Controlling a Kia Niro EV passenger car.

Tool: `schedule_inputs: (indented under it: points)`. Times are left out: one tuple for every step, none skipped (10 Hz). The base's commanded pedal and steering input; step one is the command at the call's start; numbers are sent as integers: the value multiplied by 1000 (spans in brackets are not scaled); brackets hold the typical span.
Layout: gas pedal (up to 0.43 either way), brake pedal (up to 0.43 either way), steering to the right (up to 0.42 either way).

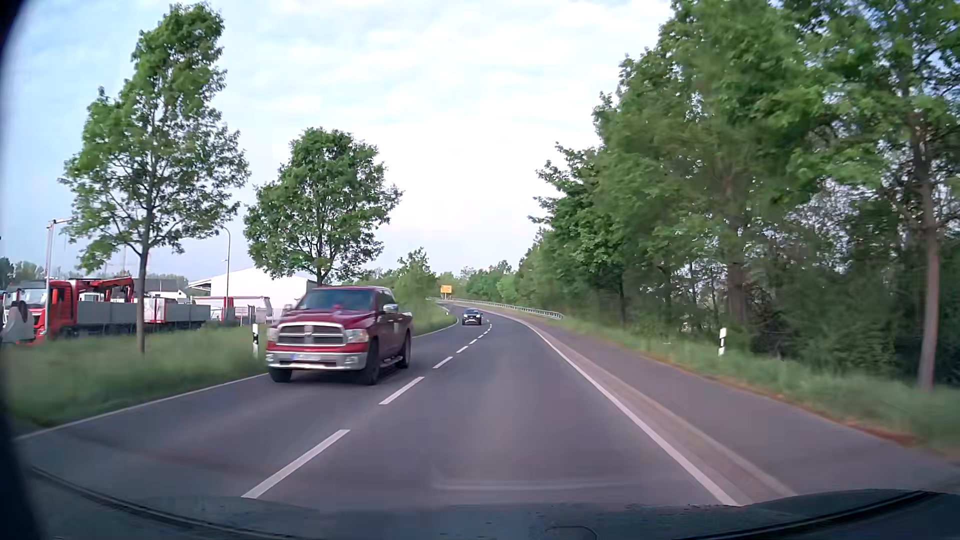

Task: Follow the waypoints while adhering to traffic rules and regulations

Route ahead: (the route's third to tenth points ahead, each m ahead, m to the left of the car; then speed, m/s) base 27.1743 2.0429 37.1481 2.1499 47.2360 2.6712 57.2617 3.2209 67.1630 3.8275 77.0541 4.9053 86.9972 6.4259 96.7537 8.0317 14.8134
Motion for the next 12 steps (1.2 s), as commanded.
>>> schedule_inputs:
  points:
    - [157,0,-4]
    - [157,0,-4]
    - [157,0,-4]
    - [157,0,-4]
    - [157,0,-4]
    - [157,0,-4]
    - [157,0,-4]
    - [157,0,-4]
    - [157,0,-3]
    - [157,0,-3]
    - [157,0,-1]
    - [157,0,-1]
